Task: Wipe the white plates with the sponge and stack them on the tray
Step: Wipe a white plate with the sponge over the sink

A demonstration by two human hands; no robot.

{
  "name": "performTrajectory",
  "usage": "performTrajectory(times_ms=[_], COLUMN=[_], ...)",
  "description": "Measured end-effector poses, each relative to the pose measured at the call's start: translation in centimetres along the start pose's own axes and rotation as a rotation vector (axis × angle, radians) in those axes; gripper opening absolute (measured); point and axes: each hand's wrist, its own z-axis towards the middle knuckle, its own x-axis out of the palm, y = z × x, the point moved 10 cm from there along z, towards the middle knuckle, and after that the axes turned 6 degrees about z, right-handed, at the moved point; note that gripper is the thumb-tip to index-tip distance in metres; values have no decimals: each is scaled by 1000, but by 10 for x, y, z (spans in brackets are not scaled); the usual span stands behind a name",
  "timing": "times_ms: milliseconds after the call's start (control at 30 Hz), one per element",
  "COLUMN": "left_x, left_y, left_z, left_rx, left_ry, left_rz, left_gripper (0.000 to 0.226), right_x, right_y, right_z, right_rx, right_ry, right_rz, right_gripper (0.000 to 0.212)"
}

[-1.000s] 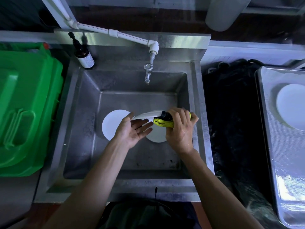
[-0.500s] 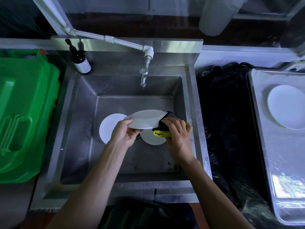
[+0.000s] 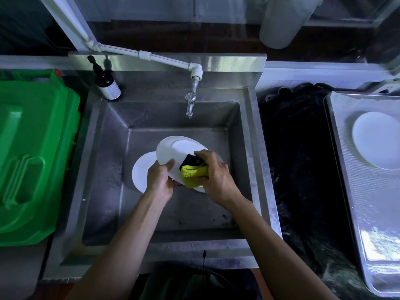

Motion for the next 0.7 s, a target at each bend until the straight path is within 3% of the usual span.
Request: performTrajectory(times_ms=[167, 400, 567, 700], left_x=[-1, 1, 2, 6], left_y=[-5, -8, -13, -14], left_z=[0, -3, -2, -6], left_rx=[32, 19, 11, 32], left_ry=[54, 78, 79, 102], left_rz=[-14, -70, -107, -82], left_gripper=[24, 35, 40, 39], right_x=[3, 5, 8, 20], right_y=[6, 21, 28, 30], right_z=[6, 2, -9, -15], right_rx=[-45, -97, -38, 9], right_ry=[-31, -163, -318, -331], right_rz=[-31, -252, -234, -258], right_gripper=[51, 50, 45, 49])
